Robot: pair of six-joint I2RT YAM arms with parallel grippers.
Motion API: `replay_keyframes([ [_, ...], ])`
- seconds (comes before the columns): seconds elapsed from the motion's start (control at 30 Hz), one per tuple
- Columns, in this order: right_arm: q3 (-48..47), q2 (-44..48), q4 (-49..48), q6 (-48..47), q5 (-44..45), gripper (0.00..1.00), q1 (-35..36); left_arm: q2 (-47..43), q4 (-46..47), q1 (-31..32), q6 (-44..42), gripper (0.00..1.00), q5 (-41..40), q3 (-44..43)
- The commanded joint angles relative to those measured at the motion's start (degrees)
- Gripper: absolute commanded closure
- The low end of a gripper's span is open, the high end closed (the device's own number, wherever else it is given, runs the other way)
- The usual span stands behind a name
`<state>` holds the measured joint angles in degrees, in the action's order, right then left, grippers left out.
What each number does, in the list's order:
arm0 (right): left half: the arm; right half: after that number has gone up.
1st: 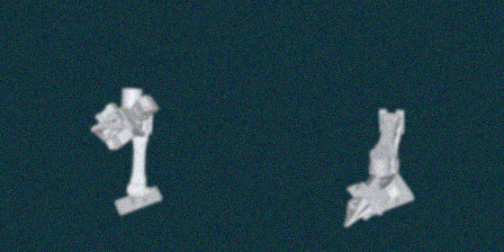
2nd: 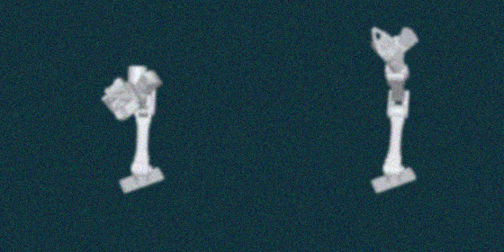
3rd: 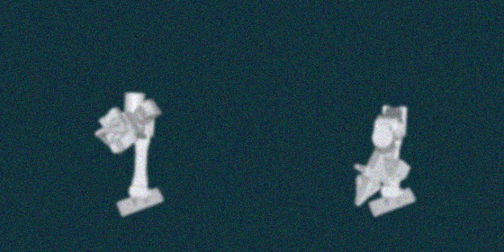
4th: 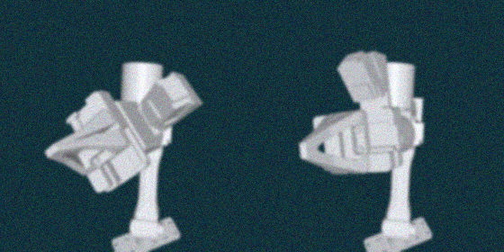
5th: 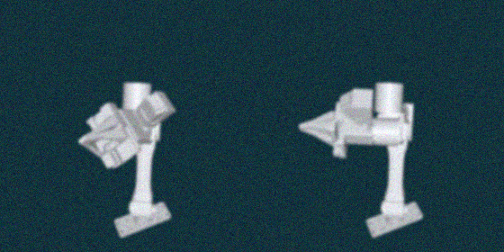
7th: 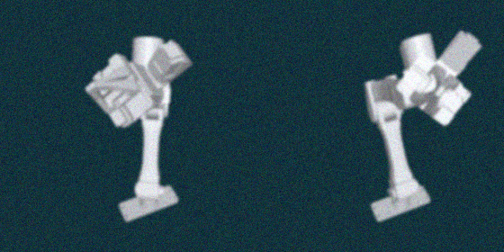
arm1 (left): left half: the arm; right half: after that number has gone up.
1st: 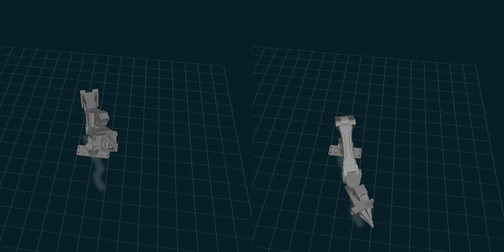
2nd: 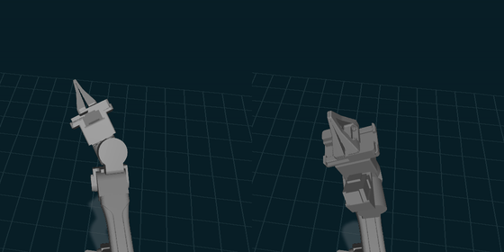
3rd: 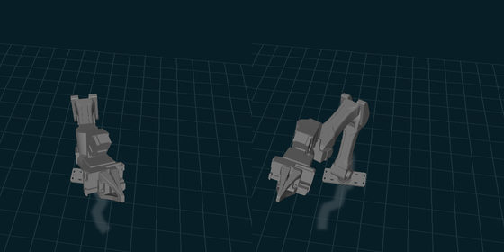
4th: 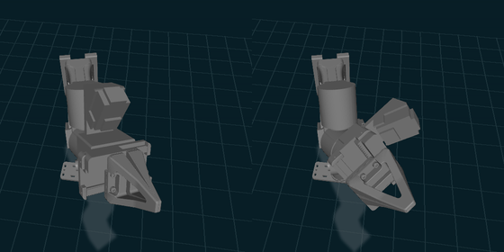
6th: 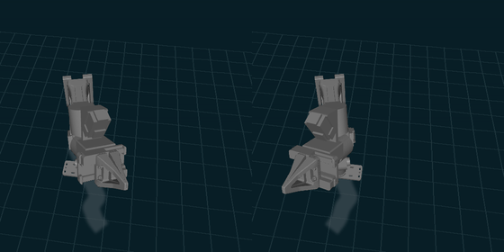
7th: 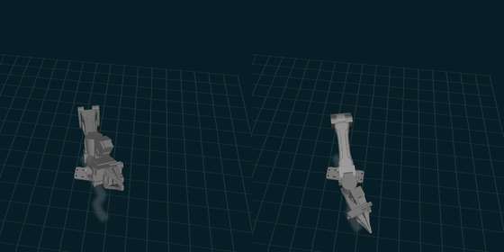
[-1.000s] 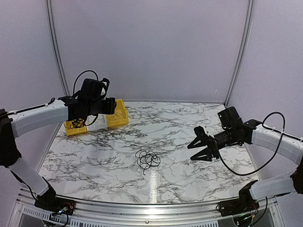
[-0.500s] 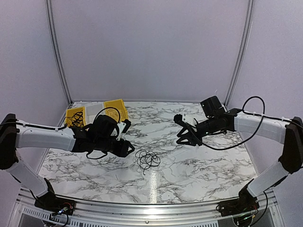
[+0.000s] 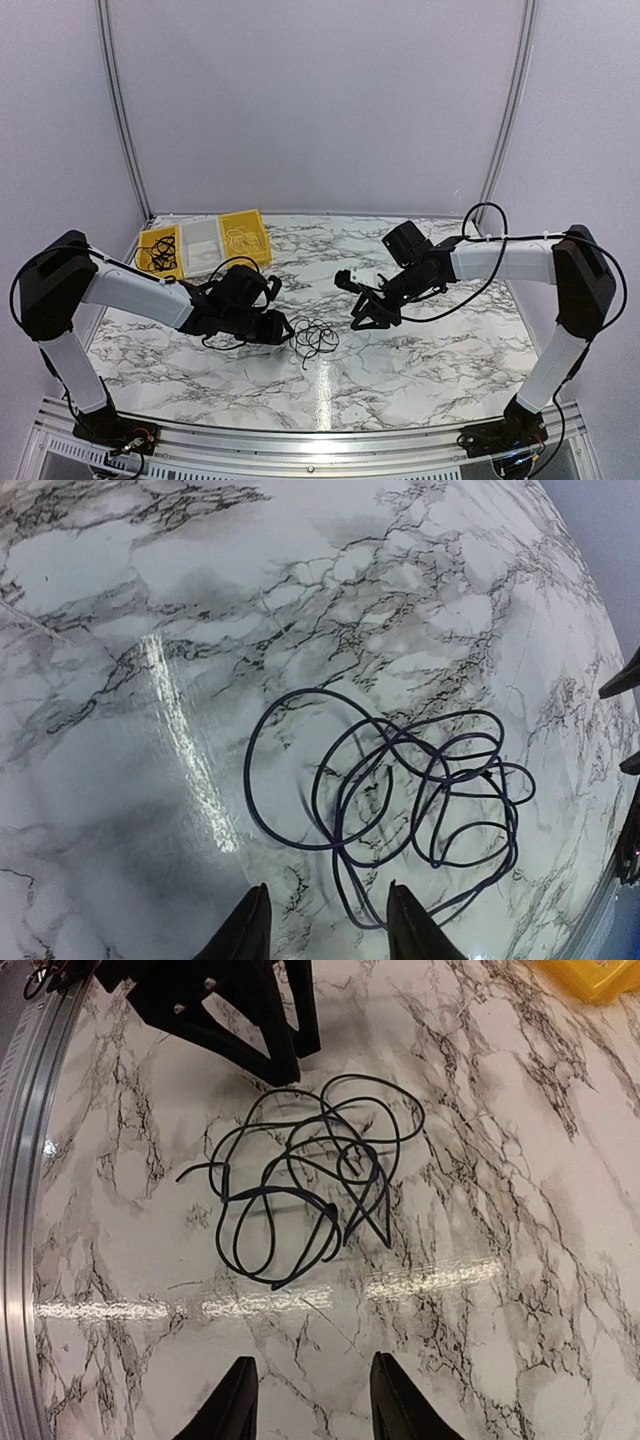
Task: Untangle the cables
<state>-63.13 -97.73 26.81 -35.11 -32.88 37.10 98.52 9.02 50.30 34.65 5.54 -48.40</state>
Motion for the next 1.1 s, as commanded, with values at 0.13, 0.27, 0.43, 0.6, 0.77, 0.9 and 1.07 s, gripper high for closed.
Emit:
replay_keyframes([
  [0.13, -0.44, 1.12, -0.01, 0.4, -0.09, 0.6, 0.54, 6.42, 3.2, 0.25, 5.68, 0.8, 5.34, -1.97],
  [0.27, 0.15, 1.4, -0.2, -0.15, -0.12, 0.6, 0.57, 5.02, 5.18, 0.24, 4.74, 0.98, 5.5, -1.43],
  [0.43, -0.09, 2.16, 0.04, -0.48, 0.9, 0.6, 0.57, -0.1, 6.36, 0.72, 0.96, 1.0, 5.09, -1.81],
  [0.6, -1.78, 7.22, 0.93, -0.43, 1.13, 0.6, 0.55, -9.53, 6.33, 2.16, -9.1, 1.0, 6.15, -3.22],
  [0.77, -5.05, 14.5, 2.45, -1.86, -1.57, 0.53, 0.52, -16.29, 6.19, 2.44, -13.98, 1.0, 7.38, -3.59],
  [0.9, -7.53, 17.88, 1.74, -0.02, -5.08, 0.46, 0.65, -19.2, 6.1, 2.5, -15.77, 1.0, 9.13, -3.78],
  [1.07, -10.98, 15.7, 3.09, 1.14, -9.06, 0.43, 1.85, -20.63, 6.1, 3.31, -16.76, 1.0, 10.7, -4.95],
])
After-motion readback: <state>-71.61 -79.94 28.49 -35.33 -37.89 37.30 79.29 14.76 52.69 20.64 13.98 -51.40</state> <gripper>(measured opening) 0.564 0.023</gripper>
